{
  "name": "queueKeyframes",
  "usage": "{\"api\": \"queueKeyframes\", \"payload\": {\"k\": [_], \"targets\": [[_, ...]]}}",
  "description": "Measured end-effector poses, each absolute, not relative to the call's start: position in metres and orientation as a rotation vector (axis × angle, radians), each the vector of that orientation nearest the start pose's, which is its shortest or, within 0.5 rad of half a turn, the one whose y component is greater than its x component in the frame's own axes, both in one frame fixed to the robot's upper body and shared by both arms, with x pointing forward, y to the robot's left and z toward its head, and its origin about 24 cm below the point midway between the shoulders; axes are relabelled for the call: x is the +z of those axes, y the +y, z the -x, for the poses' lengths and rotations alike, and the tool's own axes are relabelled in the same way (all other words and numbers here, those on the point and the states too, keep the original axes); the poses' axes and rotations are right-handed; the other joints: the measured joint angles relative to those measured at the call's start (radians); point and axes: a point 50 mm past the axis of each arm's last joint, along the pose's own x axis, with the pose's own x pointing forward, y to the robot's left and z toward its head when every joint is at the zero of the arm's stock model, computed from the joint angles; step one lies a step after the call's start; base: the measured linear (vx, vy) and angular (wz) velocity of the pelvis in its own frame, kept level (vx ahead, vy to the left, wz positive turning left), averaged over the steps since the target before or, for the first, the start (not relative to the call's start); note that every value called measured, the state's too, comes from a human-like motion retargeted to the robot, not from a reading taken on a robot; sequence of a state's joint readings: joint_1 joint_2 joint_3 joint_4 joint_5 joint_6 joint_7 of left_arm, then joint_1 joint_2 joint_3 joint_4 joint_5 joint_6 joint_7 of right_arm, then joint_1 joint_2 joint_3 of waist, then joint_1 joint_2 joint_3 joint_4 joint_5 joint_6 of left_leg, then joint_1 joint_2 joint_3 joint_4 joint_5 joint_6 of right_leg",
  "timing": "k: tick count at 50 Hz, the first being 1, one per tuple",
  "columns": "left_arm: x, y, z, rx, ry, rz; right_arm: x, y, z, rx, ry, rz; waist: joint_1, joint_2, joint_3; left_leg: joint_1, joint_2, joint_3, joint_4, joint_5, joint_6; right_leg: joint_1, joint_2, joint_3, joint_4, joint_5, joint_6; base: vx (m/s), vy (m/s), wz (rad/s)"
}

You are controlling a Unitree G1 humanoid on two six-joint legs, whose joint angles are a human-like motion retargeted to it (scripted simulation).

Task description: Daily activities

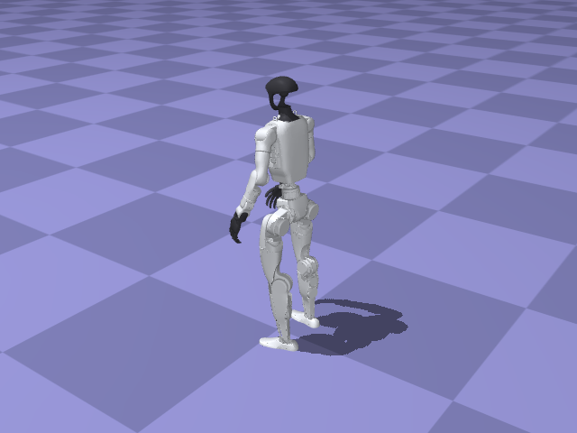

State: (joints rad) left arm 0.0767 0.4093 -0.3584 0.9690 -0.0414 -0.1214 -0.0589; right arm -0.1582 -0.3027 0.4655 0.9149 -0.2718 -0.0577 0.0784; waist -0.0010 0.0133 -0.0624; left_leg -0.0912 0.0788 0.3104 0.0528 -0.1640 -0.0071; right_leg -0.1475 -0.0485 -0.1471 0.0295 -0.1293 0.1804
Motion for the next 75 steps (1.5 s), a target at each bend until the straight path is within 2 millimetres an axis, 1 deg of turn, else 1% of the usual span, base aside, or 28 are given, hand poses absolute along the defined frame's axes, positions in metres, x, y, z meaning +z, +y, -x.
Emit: {"api": "queueKeyframes", "payload": {"k": [15, 18, 21, 24, 28, 30, 32, 35, 40, 43, 47, 50, 53, 58, 62, 65, 67, 72, 75], "targets": [[-0.142, 0.247, -0.102, -0.227, 1.035, -0.496, -0.116, -0.184, -0.202, 0.472, 0.768, 0.744, 0.006, -0.006, 0.016, -0.029, 0.01, 0.029, 0.131, -0.07, 0.026, -0.011, -0.009, 0.033, 0.035, -0.021, 0.016, 0.01, 0.01, -0.13], [-0.144, 0.244, -0.101, -0.248, 1.041, -0.505, -0.117, -0.187, -0.202, 0.464, 0.781, 0.75, 0.004, -0.008, 0.022, -0.035, 0.009, 0.035, 0.161, -0.086, 0.035, -0.02, -0.014, 0.044, 0.058, -0.032, 0.019, -0.01, 0.05, -0.21], [-0.145, 0.236, -0.103, -0.277, 1.034, -0.51, -0.119, -0.193, -0.199, 0.451, 0.802, 0.76, 0.0, -0.011, 0.031, -0.042, 0.005, 0.041, 0.188, -0.102, 0.044, -0.04, -0.022, 0.058, 0.098, -0.05, 0.023, -0.03, 0.07, -0.21], [-0.144, 0.22, -0.115, -0.321, 0.989, -0.509, -0.121, -0.201, -0.193, 0.438, 0.831, 0.775, -0.01, -0.015, 0.046, -0.054, -0.002, 0.049, 0.212, -0.115, 0.056, -0.08, -0.035, 0.072, 0.166, -0.079, 0.027, -0.06, 0.08, -0.2], [-0.135, 0.199, -0.143, -0.372, 0.877, -0.53, -0.12, -0.212, -0.19, 0.422, 0.84, 0.809, -0.03, -0.021, 0.078, -0.081, -0.017, 0.069, 0.238, -0.126, 0.072, -0.176, -0.061, 0.086, 0.326, -0.136, 0.035, -0.1, 0.08, -0.18], [-0.128, 0.193, -0.157, -0.384, 0.817, -0.555, -0.116, -0.215, -0.195, 0.414, 0.819, 0.828, -0.037, -0.025, 0.097, -0.103, -0.024, 0.086, 0.253, -0.129, 0.079, -0.235, -0.088, 0.069, 0.433, -0.175, 0.027, -0.14, 0.05, -0.28], [-0.12, 0.19, -0.169, -0.385, 0.757, -0.578, -0.109, -0.215, -0.203, 0.408, 0.782, 0.848, -0.038, -0.03, 0.115, -0.132, -0.031, 0.108, 0.27, -0.132, 0.084, -0.284, -0.132, 0.024, 0.538, -0.219, -0.001, -0.15, 0.02, -0.37], [-0.106, 0.186, -0.188, -0.372, 0.662, -0.597, -0.098, -0.214, -0.217, 0.401, 0.719, 0.869, -0.04, -0.041, 0.144, -0.181, -0.046, 0.122, 0.296, -0.128, 0.09, -0.336, -0.172, 0.003, 0.631, -0.265, -0.019, -0.16, -0.02, -0.21], [-0.078, 0.174, -0.216, -0.332, 0.505, -0.556, -0.083, -0.205, -0.236, 0.432, 0.648, 0.886, -0.018, -0.048, 0.191, -0.259, -0.055, 0.117, 0.332, -0.11, 0.1, -0.373, -0.172, 0.006, 0.611, -0.29, -0.043, -0.16, -0.08, -0.19], [-0.069, 0.167, -0.222, -0.322, 0.466, -0.512, -0.078, -0.199, -0.243, 0.477, 0.637, 0.895, 0.004, -0.04, 0.22, -0.305, -0.043, 0.103, 0.36, -0.103, 0.103, -0.387, -0.158, -0.001, 0.573, -0.293, -0.068, -0.16, -0.1, -0.22], [-0.063, 0.161, -0.225, -0.327, 0.445, -0.467, -0.073, -0.192, -0.248, 0.532, 0.624, 0.913, 0.025, -0.021, 0.246, -0.371, -0.021, 0.071, 0.402, -0.104, 0.096, -0.41, -0.13, -0.003, 0.533, -0.274, -0.088, -0.14, -0.09, -0.23], [-0.061, 0.158, -0.224, -0.331, 0.437, -0.443, -0.07, -0.187, -0.25, 0.553, 0.6, 0.919, 0.04, -0.005, 0.251, -0.432, -0.019, 0.003, 0.427, -0.133, 0.072, -0.431, -0.1, 0.008, 0.511, -0.251, -0.094, -0.1, -0.04, -0.44], [-0.059, 0.159, -0.221, -0.328, 0.431, -0.423, -0.066, -0.183, -0.25, 0.553, 0.555, 0.913, 0.052, 0.006, 0.241, -0.498, -0.024, -0.094, 0.454, -0.192, 0.047, -0.451, -0.066, 0.032, 0.486, -0.226, -0.093, -0.05, 0.0, -0.58], [-0.053, 0.16, -0.216, -0.328, 0.397, -0.416, -0.05, -0.169, -0.253, 0.528, 0.407, 0.892, 0.048, 0.01, 0.211, -0.549, 0.011, -0.157, 0.542, -0.23, 0.035, -0.467, -0.02, 0.081, 0.434, -0.185, -0.083, 0.01, 0.08, -0.53], [-0.037, 0.167, -0.222, -0.32, 0.319, -0.473, -0.033, -0.156, -0.256, 0.513, 0.274, 0.884, 0.027, 0.011, 0.182, -0.538, 0.021, -0.195, 0.535, -0.238, 0.023, -0.475, 0.004, 0.129, 0.409, -0.157, -0.081, 0.02, 0.16, -0.55], [-0.031, 0.17, -0.226, -0.341, 0.288, -0.537, -0.021, -0.147, -0.259, 0.509, 0.189, 0.894, -0.005, 0.006, 0.164, -0.505, 0.004, -0.213, 0.468, -0.236, 0.017, -0.49, 0.005, 0.166, 0.414, -0.147, -0.079, 0.0, 0.22, -0.39], [-0.029, 0.169, -0.23, -0.365, 0.268, -0.596, -0.015, -0.142, -0.262, 0.507, 0.146, 0.914, -0.035, -0.002, 0.154, -0.479, -0.014, -0.197, 0.412, -0.242, 0.023, -0.507, -0.006, 0.19, 0.436, -0.153, -0.07, -0.02, 0.25, -0.14], [-0.024, 0.158, -0.244, -0.431, 0.205, -0.758, -0.011, -0.132, -0.266, 0.51, 0.098, 0.97, -0.115, -0.033, 0.149, -0.415, -0.079, -0.125, 0.295, -0.238, 0.043, -0.564, -0.053, 0.246, 0.574, -0.188, -0.032, -0.04, 0.24, 0.11], [-0.02, 0.148, -0.249, -0.484, 0.165, -0.818, -0.013, -0.129, -0.267, 0.534, 0.107, 0.997, -0.146, -0.052, 0.151, -0.383, -0.124, -0.099, 0.239, -0.22, 0.045, -0.592, -0.087, 0.234, 0.678, -0.227, -0.029, -0.04, 0.17, 0.16]]}}
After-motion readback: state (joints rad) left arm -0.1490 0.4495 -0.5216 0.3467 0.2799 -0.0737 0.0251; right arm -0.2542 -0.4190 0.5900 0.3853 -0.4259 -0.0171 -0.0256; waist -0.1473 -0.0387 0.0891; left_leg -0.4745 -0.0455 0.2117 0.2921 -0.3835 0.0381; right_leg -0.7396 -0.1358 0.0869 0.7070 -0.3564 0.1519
